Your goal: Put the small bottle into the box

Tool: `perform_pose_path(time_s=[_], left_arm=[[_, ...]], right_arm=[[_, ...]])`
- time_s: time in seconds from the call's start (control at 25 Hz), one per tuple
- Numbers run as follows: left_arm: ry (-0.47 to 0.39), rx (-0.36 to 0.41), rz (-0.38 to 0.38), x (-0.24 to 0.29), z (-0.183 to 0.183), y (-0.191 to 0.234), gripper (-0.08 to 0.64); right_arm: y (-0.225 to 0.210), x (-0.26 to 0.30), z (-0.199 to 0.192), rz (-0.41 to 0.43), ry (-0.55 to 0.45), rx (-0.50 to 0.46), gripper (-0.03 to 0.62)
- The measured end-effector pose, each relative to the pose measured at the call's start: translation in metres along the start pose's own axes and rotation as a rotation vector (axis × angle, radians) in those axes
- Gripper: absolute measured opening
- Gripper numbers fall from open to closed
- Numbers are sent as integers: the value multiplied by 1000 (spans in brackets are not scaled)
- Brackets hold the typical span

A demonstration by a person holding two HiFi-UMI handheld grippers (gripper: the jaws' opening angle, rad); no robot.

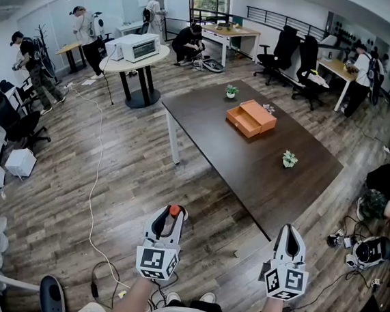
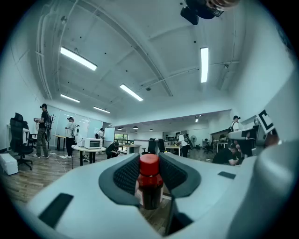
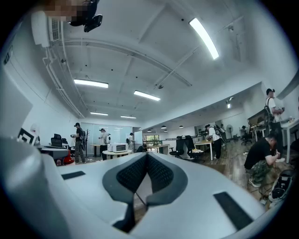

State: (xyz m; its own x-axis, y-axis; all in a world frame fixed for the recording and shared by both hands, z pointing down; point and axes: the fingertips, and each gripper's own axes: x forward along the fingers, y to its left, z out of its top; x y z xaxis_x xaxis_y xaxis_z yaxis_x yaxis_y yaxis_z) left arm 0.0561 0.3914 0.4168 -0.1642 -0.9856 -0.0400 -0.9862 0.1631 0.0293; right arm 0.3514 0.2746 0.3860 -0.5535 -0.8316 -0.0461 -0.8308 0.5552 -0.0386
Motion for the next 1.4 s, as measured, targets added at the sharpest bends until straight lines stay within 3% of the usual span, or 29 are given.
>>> perform_pose_path(time_s=[0.48, 0.84, 1.4], left_arm=[[-41, 6, 12, -44, 10, 68, 129], [-29, 10, -3, -82, -4, 105, 129], [-38, -3, 21, -81, -13, 140, 129]], right_arm=[[86, -6, -3, 26, -22, -39, 2], [154, -20, -20, 70, -7, -74, 2], [186, 4, -31, 107, 5, -101, 2]])
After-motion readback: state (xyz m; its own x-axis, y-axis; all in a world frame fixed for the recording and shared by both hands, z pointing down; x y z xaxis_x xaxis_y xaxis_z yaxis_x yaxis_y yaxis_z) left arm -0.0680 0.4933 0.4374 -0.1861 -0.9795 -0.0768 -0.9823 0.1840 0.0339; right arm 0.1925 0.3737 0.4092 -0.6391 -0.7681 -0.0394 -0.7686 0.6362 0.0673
